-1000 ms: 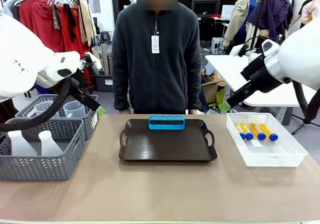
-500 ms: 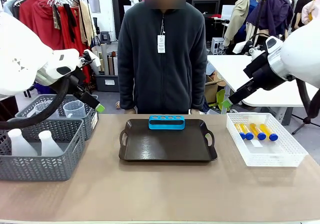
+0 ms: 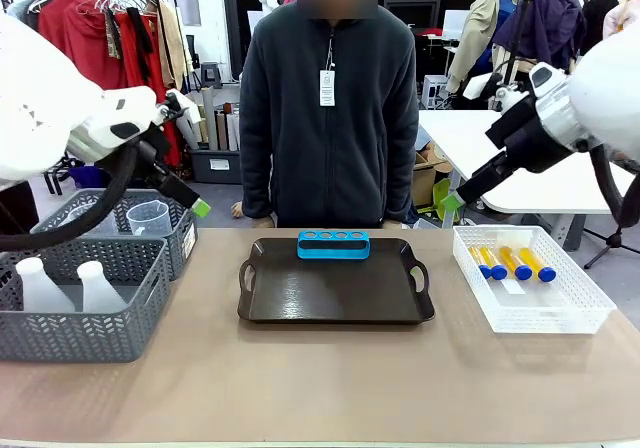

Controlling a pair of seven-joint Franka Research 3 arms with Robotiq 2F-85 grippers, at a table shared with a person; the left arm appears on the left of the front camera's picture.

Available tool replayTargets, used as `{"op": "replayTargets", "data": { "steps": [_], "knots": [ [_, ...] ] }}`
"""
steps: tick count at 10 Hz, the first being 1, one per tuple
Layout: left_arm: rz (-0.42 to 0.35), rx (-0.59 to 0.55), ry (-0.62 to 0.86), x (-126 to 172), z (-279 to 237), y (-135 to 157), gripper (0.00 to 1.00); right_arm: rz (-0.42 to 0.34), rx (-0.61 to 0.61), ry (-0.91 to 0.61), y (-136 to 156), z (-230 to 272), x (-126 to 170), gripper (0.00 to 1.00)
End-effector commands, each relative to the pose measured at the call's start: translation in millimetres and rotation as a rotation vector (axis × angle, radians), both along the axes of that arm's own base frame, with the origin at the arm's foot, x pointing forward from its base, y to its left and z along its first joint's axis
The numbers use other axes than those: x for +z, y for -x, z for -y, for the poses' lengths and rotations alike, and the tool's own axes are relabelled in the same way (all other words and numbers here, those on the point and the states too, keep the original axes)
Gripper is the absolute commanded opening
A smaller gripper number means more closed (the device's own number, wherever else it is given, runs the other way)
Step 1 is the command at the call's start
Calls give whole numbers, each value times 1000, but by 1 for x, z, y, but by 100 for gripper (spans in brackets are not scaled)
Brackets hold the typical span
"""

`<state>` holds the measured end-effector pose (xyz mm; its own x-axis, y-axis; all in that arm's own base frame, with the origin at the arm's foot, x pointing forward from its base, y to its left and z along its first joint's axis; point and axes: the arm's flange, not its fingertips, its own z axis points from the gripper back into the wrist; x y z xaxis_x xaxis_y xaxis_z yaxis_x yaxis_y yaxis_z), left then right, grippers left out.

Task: Prepare the laboratory tools.
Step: Pick up one Small flask and place it on the Handle tray.

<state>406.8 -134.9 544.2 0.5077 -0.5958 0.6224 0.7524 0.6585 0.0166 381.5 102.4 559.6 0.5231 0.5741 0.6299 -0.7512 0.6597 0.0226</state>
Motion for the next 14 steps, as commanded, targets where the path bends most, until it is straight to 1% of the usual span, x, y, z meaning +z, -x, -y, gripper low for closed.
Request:
{"op": "replayTargets", "data": {
  "steps": [1, 2, 3, 4, 5, 7, 8, 10, 14],
  "knots": [
    [-5, -48, 70, 25, -7, -3, 100, 20, 77, -28, 0, 7, 33, 100],
    [-9, -55, 78, 37, -10, -4, 100, 25, 83, -37, 1, 11, 49, 100],
    [-8, -75, 87, 51, -14, -5, 100, 48, 79, -53, -2, 18, 65, 100],
    [0, -109, 98, 64, -15, -6, 100, 62, 77, -57, -6, 25, 78, 100],
    [12, -128, 96, 76, -16, -7, 100, 59, 82, -70, -13, 34, 90, 100],
    [45, -123, 102, 97, -27, -11, 100, 86, 75, -97, -23, 56, 109, 100],
    [52, -121, 105, 102, -31, -12, 100, 99, 79, -105, -25, 64, 114, 100],
    [51, -104, 128, 106, -41, -18, 100, 96, 68, -129, -29, 76, 118, 100],
    [66, -89, 133, 110, -48, -19, 100, 100, 42, -163, -33, 94, 114, 100]
  ]
}}
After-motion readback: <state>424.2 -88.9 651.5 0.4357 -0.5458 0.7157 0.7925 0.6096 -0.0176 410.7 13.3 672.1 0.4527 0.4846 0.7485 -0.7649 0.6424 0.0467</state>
